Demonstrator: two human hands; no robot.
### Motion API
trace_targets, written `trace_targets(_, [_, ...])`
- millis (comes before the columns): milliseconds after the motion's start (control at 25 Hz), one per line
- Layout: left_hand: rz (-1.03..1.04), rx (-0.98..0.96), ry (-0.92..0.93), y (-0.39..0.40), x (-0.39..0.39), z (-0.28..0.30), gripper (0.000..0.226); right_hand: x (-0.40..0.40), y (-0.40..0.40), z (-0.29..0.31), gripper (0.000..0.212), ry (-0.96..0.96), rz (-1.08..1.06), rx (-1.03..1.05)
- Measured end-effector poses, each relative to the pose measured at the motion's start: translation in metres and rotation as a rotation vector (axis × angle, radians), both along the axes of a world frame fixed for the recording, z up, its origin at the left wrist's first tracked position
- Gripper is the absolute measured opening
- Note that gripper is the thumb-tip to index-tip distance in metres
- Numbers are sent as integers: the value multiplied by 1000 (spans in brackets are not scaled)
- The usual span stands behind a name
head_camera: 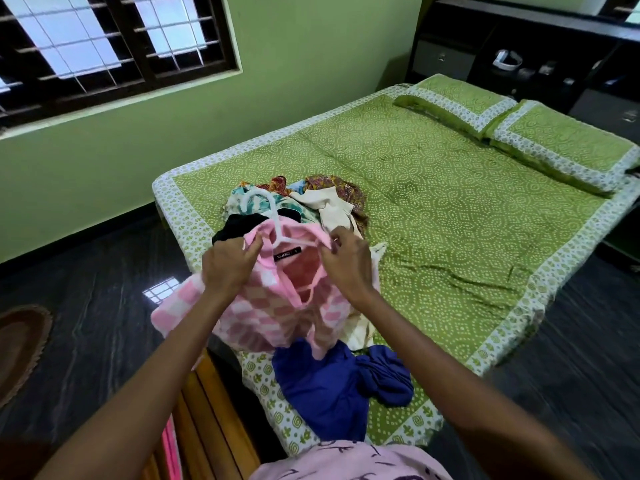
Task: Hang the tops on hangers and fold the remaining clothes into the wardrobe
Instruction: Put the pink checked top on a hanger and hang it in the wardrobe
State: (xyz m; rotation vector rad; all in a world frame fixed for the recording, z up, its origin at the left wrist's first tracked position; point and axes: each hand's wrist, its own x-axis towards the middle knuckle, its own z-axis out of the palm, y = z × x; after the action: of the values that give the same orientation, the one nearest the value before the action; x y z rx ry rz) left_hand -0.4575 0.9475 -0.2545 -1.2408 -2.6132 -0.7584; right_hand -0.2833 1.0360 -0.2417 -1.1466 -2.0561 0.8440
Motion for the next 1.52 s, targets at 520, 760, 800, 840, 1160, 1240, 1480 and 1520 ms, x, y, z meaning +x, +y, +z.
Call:
trace_targets(520, [-53,352,-469,12,9,23,55,12,18,-18,27,-68,57,237])
trace_targets(760, [-132,372,-464,12,14,19,49,-2,23,0,7,125,-23,172])
trace_targets(800, [-128,352,-452,14,19,17,49,-8,17,2,7,145,5,129])
trace_targets(840, [-115,333,-436,15,23,16,49,-12,11,3,8,140,71,102])
trace_targets(1160, [-155,531,-625,7,1,-9,42,37,64,13,34,-173,415,295])
trace_targets(1240, [-196,557,-651,9,2,-11,48,40,64,9,30,-263,521,170])
trace_targets(1480, [-255,346,-497,10,12,0,60,42,54,-4,14,-8,388,192])
trace_targets(1520, [-292,298,-329,10,15,-1,66,43,54,-4,15,-1,358,188])
